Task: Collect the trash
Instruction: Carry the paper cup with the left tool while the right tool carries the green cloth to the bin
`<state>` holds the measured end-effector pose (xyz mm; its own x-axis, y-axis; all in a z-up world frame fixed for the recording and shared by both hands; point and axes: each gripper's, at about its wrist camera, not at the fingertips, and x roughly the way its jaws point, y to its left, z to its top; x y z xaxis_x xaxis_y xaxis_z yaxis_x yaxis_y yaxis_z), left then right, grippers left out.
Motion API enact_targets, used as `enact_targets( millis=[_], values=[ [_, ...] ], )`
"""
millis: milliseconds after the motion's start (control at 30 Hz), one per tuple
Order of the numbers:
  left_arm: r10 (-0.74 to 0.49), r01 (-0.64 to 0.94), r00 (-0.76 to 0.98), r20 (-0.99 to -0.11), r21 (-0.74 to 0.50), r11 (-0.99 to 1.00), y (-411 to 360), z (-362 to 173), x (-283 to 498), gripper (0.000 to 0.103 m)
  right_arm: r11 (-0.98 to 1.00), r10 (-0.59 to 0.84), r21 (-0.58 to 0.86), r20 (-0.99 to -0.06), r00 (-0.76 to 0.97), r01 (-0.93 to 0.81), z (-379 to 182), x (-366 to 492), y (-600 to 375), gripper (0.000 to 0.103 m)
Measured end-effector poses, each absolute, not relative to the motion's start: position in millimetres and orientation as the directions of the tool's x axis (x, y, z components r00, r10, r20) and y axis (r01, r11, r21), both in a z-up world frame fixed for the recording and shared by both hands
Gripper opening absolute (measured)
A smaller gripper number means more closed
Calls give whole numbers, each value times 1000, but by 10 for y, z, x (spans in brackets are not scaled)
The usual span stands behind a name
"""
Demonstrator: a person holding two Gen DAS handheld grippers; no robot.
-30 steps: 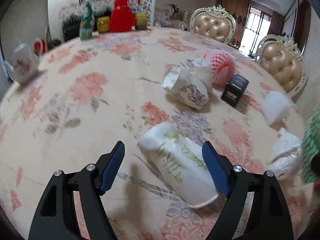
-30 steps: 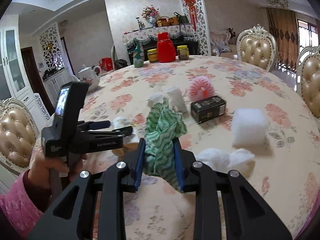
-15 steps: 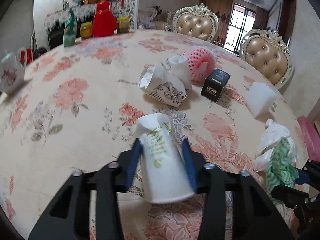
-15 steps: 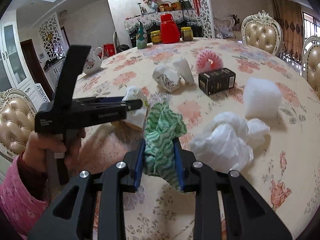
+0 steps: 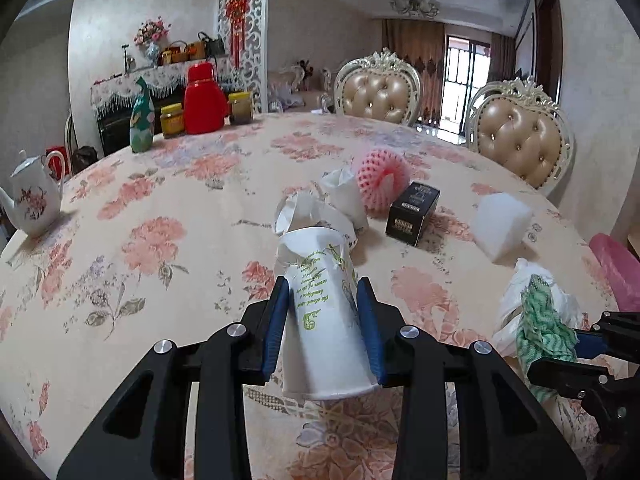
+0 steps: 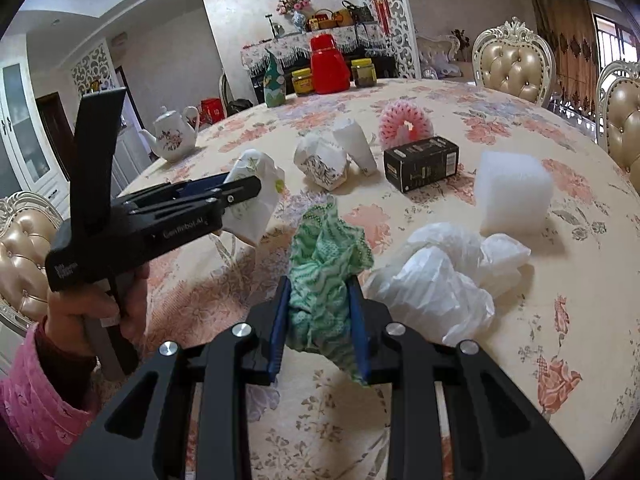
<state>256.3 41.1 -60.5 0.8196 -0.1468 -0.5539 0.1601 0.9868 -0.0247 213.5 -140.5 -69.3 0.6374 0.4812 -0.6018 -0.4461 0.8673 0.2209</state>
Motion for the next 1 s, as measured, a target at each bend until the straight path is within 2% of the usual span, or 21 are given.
enact_targets(
  millis=[167, 667, 1000],
  values=[
    [-165, 167, 831, -531, -44, 985, 428, -564, 2497, 35, 864, 492, 225, -570, 659, -450, -593, 2089, -1453, 28],
    [-197, 230, 873, -447, 21, 973, 31, -337, 2037, 35, 888, 460, 269, -504, 731, -374, -476, 1997, -1959, 28],
    [-269, 309, 863, -427, 26, 951, -403, -228, 1907, 35, 949, 316, 162, -498, 808, -271, -395, 1918, -2356, 28]
  ],
)
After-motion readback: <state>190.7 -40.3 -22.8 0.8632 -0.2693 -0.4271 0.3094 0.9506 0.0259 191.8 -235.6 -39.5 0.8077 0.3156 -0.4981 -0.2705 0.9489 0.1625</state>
